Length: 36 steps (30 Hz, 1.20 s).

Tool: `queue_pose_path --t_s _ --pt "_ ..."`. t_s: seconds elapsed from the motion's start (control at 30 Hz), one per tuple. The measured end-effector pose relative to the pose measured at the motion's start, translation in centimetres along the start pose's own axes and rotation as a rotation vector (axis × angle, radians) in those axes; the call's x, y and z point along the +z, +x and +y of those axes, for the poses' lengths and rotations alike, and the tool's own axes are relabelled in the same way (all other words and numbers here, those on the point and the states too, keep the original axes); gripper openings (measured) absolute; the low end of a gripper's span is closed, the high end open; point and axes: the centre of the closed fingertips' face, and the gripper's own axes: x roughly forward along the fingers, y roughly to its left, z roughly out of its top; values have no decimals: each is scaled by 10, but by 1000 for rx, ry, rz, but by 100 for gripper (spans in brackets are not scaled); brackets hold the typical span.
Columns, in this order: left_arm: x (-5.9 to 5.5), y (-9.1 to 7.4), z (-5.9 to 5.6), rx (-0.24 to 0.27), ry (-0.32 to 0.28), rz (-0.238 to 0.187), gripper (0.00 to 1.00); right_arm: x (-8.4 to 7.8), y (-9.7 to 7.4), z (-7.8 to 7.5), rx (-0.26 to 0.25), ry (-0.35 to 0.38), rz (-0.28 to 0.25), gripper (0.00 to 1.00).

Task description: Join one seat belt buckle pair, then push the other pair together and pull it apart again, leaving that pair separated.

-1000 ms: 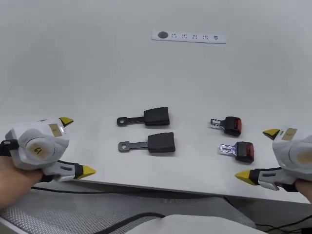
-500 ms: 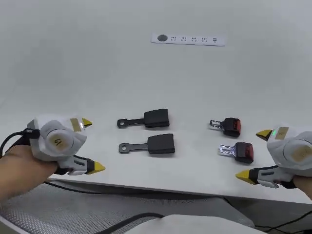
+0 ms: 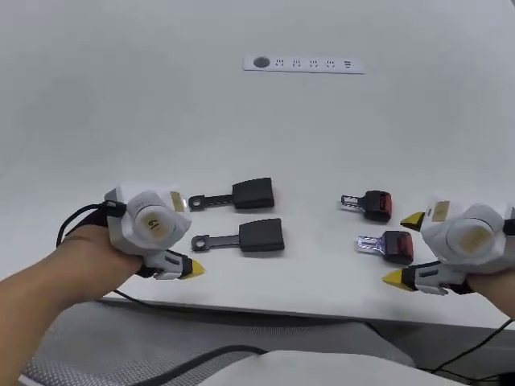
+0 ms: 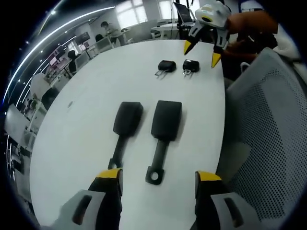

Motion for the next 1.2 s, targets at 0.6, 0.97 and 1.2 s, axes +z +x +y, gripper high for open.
queue_pose_path --t_s 0.6,0.97,1.2 --pt "33 41 -1 -60 7 -21 46 -10 17 -14 49 -29 57 48" --pt "43 52 -4 -117 11 -12 37 -25 21 -16 83 -9 89 43" --pt "48 58 -6 -146 68 4 35 -31 26 -20 97 -21 113 39"
